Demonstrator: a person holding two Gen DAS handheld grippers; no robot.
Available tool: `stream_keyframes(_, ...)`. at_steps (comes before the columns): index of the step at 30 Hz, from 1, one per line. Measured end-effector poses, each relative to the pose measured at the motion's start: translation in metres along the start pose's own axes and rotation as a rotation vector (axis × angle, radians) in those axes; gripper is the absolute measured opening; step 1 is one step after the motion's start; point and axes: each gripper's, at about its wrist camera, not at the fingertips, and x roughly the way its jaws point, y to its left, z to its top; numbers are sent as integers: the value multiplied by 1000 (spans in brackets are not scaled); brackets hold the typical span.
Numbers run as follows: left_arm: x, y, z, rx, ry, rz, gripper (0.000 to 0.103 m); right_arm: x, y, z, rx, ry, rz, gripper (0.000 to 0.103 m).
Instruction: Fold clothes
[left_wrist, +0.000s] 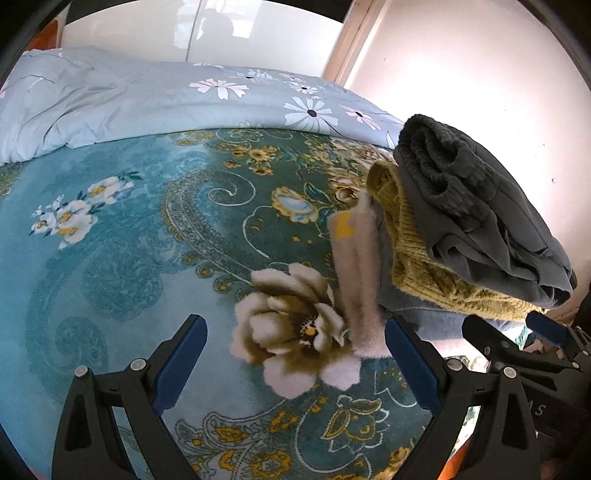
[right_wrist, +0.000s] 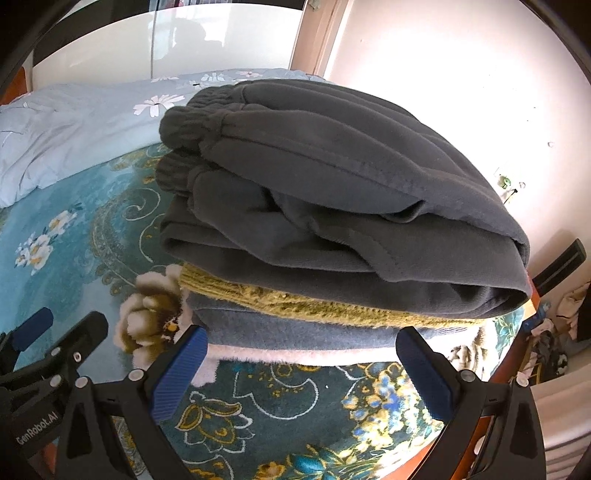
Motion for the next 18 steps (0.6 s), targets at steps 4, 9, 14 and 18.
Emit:
stream_keyframes(4, 2, -2, -1, 7, 8, -8, 97, -1, 0, 1, -11, -20, -16, 103)
stream_keyframes(9, 4, -5, -2, 15, 19, -19, 97, 2, 0, 1, -14, -35, -35, 103)
stream_keyframes(14, 10, -9, -2, 26, 28, -44, 97, 6, -1, 0, -15, -49, -55, 103)
stream_keyframes(18, 14, -13, -4, 45, 17, -65, 97, 9, -2, 0, -16, -61, -67, 103)
